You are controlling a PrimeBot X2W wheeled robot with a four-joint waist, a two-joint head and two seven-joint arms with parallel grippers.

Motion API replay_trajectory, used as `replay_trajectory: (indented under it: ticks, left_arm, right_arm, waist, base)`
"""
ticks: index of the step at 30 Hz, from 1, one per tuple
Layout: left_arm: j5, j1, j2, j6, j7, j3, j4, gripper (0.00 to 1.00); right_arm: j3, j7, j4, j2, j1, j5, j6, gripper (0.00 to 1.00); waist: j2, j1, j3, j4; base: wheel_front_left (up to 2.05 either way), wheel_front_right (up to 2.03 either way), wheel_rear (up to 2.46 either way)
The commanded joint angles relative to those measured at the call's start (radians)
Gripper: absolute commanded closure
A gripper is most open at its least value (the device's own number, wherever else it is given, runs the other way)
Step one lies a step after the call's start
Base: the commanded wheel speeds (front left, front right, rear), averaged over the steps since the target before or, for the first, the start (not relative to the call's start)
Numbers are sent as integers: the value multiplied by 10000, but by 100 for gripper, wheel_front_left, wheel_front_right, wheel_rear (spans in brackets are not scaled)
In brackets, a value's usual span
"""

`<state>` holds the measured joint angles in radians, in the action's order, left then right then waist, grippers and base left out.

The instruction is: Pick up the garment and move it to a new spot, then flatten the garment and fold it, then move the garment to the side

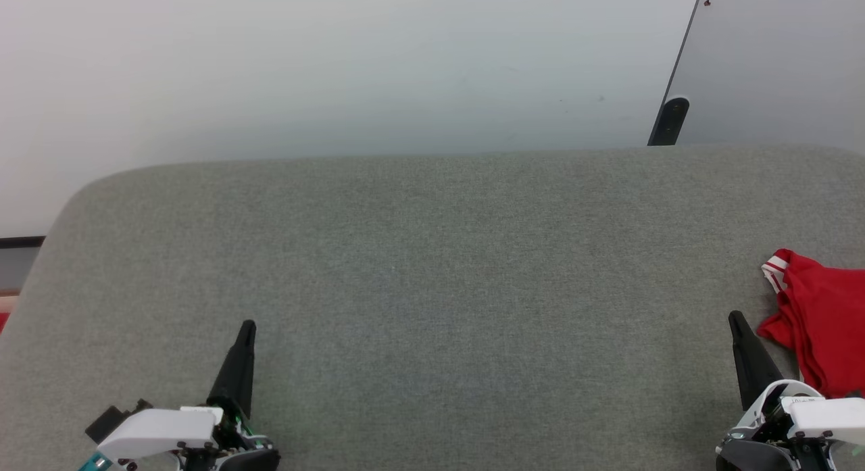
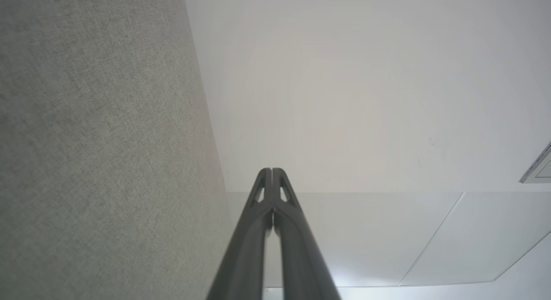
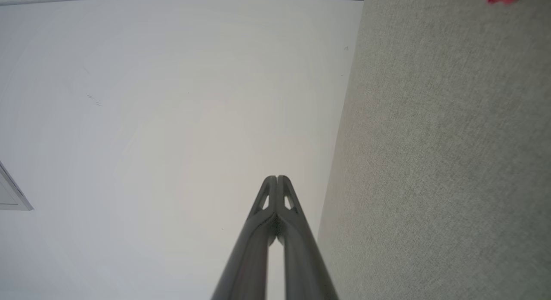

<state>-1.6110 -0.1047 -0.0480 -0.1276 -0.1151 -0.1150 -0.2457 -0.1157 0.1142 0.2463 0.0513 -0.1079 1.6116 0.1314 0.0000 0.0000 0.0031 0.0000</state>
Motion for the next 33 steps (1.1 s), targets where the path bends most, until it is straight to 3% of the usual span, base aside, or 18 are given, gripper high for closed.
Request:
replay_trajectory:
  ticks: [1, 33]
  left_arm:
    - [-31, -104, -10, -60, -16, -15, -10, 100]
    - [-34, -103, -12, -60, -13, -11, -8, 100]
  right_arm:
    - [32, 0, 4, -32, -45, 25, -14, 100]
    - [34, 0, 3, -33, -44, 25, -14, 100]
  waist:
    - [0, 0, 0, 0]
    - [0, 0, 0, 0]
  base:
    - [0, 0, 0]
    - [0, 0, 0]
